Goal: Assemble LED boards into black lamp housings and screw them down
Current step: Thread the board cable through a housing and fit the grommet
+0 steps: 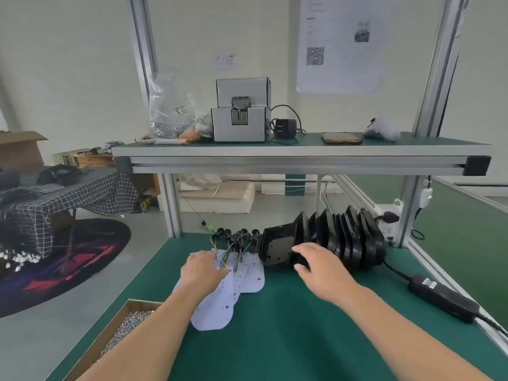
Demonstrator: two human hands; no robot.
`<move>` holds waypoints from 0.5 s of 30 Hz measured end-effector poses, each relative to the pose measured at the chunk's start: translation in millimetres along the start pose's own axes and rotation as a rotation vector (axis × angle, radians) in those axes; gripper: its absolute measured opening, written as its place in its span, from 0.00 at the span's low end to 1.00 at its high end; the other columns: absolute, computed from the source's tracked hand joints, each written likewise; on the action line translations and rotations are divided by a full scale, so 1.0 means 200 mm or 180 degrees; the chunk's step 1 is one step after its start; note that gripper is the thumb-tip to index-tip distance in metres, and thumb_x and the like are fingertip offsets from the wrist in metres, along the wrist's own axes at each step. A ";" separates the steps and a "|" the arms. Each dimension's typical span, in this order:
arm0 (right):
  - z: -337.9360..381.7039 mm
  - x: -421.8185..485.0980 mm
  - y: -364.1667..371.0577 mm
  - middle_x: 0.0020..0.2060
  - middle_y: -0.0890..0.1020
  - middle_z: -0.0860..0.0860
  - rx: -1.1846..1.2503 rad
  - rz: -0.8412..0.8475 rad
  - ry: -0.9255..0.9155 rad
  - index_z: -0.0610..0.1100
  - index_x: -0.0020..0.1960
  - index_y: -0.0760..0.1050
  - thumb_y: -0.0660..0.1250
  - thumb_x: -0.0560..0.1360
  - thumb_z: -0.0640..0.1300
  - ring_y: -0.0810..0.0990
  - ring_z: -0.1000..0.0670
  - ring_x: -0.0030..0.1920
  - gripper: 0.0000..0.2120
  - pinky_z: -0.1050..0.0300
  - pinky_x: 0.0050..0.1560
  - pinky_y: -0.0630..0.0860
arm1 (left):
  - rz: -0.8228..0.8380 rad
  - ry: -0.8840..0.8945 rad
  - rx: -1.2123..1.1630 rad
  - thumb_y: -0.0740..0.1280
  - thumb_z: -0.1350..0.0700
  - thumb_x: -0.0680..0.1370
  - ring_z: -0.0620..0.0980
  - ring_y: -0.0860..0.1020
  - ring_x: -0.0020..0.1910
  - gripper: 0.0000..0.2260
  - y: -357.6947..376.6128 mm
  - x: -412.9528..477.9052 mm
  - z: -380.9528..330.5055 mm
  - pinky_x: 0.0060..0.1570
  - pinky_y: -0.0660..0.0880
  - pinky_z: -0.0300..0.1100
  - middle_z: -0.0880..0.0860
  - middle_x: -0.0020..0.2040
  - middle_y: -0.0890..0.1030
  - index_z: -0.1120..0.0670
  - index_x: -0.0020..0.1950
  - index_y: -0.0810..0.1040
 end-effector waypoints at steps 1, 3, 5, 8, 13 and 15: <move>0.01 0.05 0.04 0.73 0.72 0.51 -0.0092 0.0019 -0.0039 0.46 0.75 0.69 0.62 0.82 0.45 0.69 0.50 0.72 0.21 0.57 0.72 0.64 | 0.0027 0.0028 0.0087 0.66 0.43 0.78 0.55 0.71 0.67 0.23 0.02 0.03 -0.01 0.60 0.71 0.48 0.51 0.68 0.75 0.53 0.68 0.75; 0.04 0.15 0.12 0.73 0.71 0.50 -0.0205 0.0048 -0.0113 0.45 0.75 0.68 0.62 0.82 0.45 0.68 0.48 0.72 0.21 0.55 0.72 0.65 | 0.0031 0.0022 0.0235 0.65 0.43 0.78 0.55 0.72 0.65 0.21 0.05 0.10 -0.02 0.59 0.70 0.47 0.52 0.65 0.76 0.53 0.66 0.76; 0.05 0.22 0.21 0.71 0.71 0.49 -0.0363 0.0214 -0.0118 0.43 0.74 0.69 0.62 0.82 0.45 0.68 0.46 0.72 0.20 0.52 0.70 0.68 | 0.0053 -0.0011 0.0311 0.65 0.44 0.78 0.56 0.73 0.65 0.19 0.07 0.15 -0.04 0.61 0.71 0.48 0.53 0.63 0.78 0.54 0.64 0.77; 0.06 0.29 0.29 0.64 0.74 0.48 -0.0737 0.0362 -0.0116 0.42 0.67 0.72 0.63 0.81 0.44 0.71 0.44 0.67 0.15 0.49 0.64 0.72 | 0.0040 -0.0099 0.0451 0.64 0.43 0.79 0.57 0.74 0.63 0.16 0.09 0.19 -0.04 0.64 0.71 0.50 0.54 0.57 0.80 0.55 0.54 0.77; 0.05 0.34 0.41 0.58 0.77 0.45 -0.1309 0.0592 -0.0115 0.41 0.59 0.75 0.63 0.79 0.38 0.73 0.42 0.62 0.09 0.50 0.56 0.72 | 0.0043 -0.0171 0.0495 0.61 0.44 0.78 0.55 0.77 0.55 0.17 0.18 0.23 -0.01 0.64 0.69 0.50 0.52 0.50 0.82 0.55 0.51 0.82; 0.04 0.34 0.44 0.57 0.77 0.45 -0.1367 0.0568 -0.0139 0.40 0.57 0.75 0.62 0.78 0.33 0.73 0.42 0.61 0.10 0.51 0.53 0.71 | 0.0017 -0.0168 0.0387 0.62 0.44 0.76 0.55 0.76 0.53 0.15 0.20 0.24 -0.01 0.62 0.68 0.49 0.51 0.47 0.80 0.51 0.46 0.83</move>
Point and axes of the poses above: each hand's wrist, its own x-axis towards the middle knuckle, its own y-axis out of the palm, z = x × y, the point moved 3 cm from there along x, towards the middle knuckle
